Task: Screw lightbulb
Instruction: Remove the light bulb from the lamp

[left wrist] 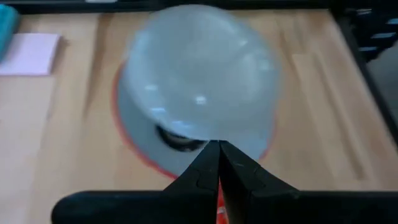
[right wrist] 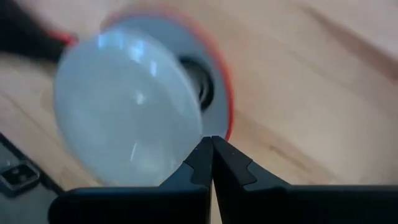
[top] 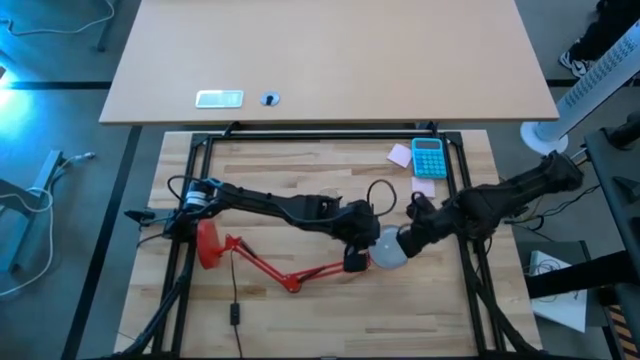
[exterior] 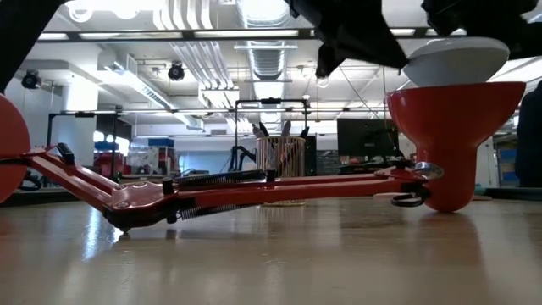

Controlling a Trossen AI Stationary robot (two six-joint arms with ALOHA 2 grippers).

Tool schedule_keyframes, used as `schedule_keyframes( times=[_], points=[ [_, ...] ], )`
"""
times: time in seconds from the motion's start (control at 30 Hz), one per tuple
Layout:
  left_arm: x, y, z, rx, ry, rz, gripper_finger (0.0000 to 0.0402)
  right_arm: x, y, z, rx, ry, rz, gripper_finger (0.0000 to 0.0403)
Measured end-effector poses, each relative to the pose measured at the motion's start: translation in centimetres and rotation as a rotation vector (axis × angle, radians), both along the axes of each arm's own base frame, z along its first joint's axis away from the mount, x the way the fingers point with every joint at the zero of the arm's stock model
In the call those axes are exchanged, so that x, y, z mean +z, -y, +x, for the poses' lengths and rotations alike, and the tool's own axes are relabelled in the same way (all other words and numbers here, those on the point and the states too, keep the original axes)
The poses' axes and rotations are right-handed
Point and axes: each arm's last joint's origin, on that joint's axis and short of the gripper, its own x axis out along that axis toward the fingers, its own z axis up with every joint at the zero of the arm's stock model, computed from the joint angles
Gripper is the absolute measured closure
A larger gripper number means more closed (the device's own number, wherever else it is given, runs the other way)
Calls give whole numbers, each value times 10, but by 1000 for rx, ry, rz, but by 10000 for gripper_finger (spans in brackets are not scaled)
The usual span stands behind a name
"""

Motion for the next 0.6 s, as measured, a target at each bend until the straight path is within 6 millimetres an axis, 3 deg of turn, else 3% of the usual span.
schedule_keyframes(
  times=[0.17, 0.27, 0.43, 0.6],
  points=[
    [0, 15, -2, -44, -2, -26, 401, 7, 18, -3, -5, 52, -51, 403],
    [-3, 14, -6, -40, -58, -18, 401, 16, 21, -8, 9, 77, -46, 403],
    [-3, -6, -7, 5, -97, -10, 401, 21, 7, -18, 51, 60, 58, 403],
    [-2, -21, -4, 34, -77, -9, 401, 11, -14, -21, 24, -2, 146, 403]
  ],
)
